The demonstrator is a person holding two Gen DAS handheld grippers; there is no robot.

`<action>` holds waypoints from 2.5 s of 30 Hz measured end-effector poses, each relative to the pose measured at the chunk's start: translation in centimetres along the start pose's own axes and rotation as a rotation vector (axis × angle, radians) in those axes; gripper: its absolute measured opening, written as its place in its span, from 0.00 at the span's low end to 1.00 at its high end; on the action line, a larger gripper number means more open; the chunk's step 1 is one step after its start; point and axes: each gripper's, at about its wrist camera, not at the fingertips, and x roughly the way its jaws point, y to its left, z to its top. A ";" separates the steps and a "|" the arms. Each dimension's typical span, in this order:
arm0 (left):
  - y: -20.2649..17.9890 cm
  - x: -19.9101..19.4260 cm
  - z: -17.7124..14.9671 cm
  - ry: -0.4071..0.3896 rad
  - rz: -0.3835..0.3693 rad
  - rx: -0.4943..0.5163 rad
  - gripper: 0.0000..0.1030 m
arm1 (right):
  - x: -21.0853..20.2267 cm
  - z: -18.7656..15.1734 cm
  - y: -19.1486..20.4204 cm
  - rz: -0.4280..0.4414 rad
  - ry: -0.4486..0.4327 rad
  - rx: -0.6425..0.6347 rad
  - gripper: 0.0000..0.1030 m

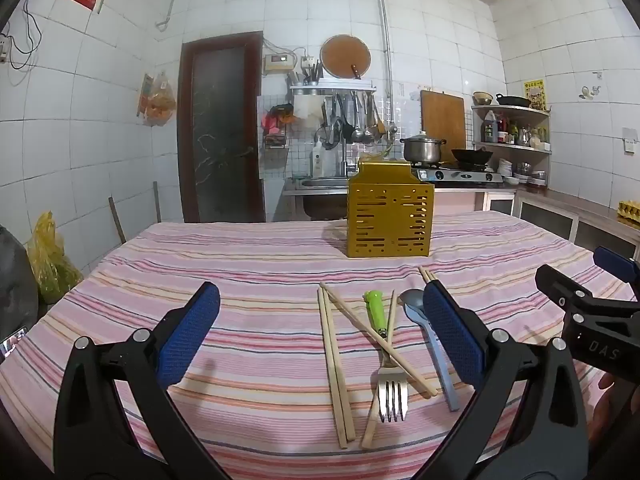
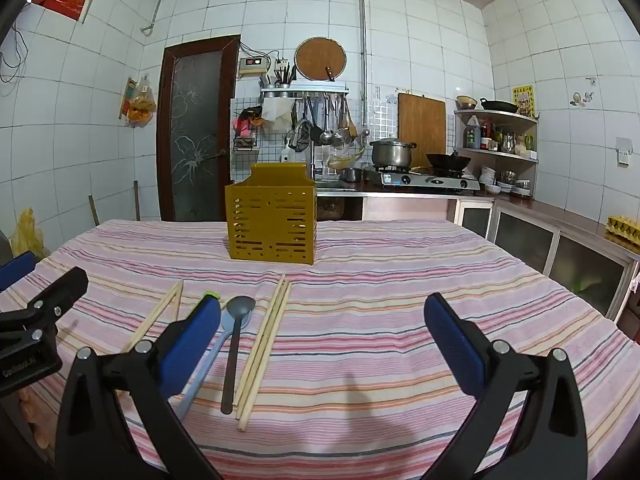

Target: Organize utensils

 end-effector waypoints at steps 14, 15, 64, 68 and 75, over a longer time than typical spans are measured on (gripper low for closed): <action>-0.1 -0.1 -0.1 -0.002 -0.004 0.000 0.95 | 0.1 0.2 0.1 0.001 -0.002 0.001 0.96; -0.1 -0.1 -0.1 -0.002 -0.004 0.000 0.95 | 0.2 0.2 0.1 0.001 -0.001 0.001 0.96; -0.2 0.9 0.1 0.059 -0.034 0.017 0.95 | 1.8 0.0 -1.3 0.014 0.116 0.053 0.96; 0.1 2.7 0.8 0.121 -0.017 0.032 0.95 | 4.0 0.3 -0.7 0.014 0.192 0.019 0.96; 1.4 7.2 3.0 0.227 -0.001 0.061 0.95 | 8.2 2.4 0.2 0.003 0.262 -0.008 0.96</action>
